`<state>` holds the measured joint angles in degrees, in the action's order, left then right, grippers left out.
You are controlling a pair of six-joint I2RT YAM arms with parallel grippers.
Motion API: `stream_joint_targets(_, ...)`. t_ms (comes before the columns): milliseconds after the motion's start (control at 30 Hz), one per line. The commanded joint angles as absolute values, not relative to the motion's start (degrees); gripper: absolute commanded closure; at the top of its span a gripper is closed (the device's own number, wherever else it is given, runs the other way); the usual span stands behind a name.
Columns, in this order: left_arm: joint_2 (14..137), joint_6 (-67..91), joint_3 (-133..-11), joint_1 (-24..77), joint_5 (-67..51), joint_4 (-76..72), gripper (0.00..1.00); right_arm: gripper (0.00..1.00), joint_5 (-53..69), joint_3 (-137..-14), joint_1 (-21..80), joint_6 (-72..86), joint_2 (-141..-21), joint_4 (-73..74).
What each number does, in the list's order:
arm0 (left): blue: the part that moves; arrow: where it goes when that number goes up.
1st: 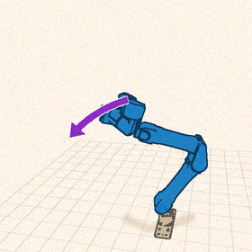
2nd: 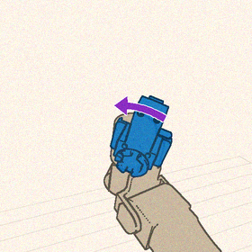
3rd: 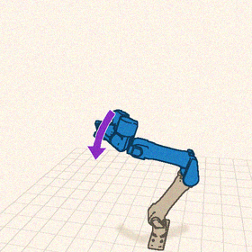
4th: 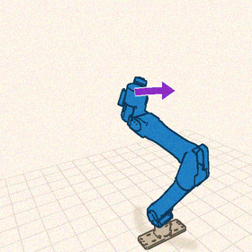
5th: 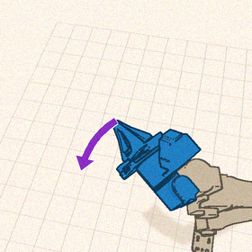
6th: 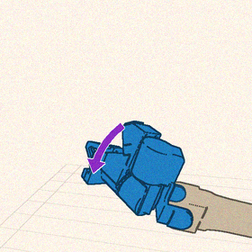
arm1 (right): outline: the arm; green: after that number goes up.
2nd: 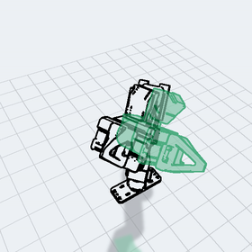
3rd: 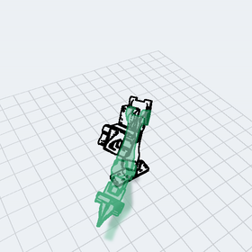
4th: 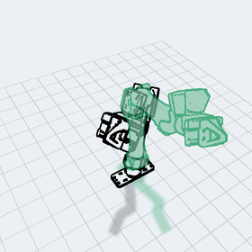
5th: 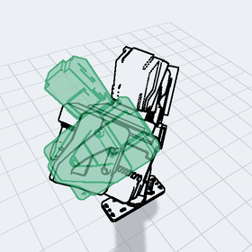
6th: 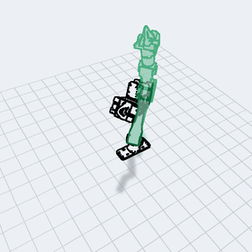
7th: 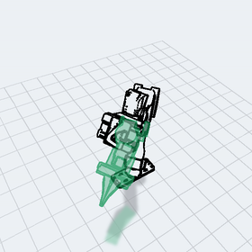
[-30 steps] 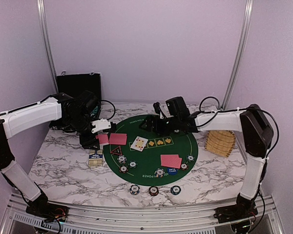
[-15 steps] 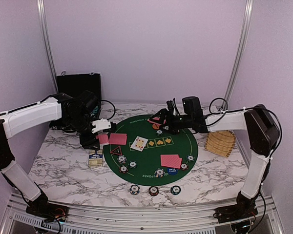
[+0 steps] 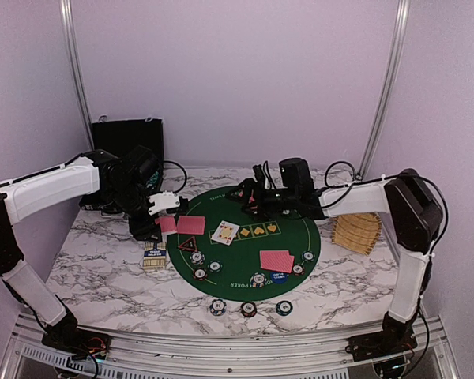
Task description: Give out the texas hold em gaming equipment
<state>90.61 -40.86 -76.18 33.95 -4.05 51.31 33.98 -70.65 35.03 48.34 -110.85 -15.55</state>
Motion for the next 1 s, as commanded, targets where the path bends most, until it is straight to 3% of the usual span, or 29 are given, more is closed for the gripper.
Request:
stream_joint_targets(0, 89.9, -40.0, -78.6, 34.0, -5.4, 52.5, 1.00, 0.01, 34.8, -74.2, 40.0, 46.1, -112.3, -11.8)
stream_joint_targets(400, 90.7, -39.6, -79.4, 34.6, -5.7, 52.5, 1.00, 0.01, 38.3, -79.0, 46.1, 54.3, -117.3, -19.6)
stream_joint_targets(967, 91.8, -39.3, -80.2, 35.4, -5.9, 52.5, 1.00, 0.09, 43.1, -82.8, 48.3, 62.6, -124.0, -28.2)
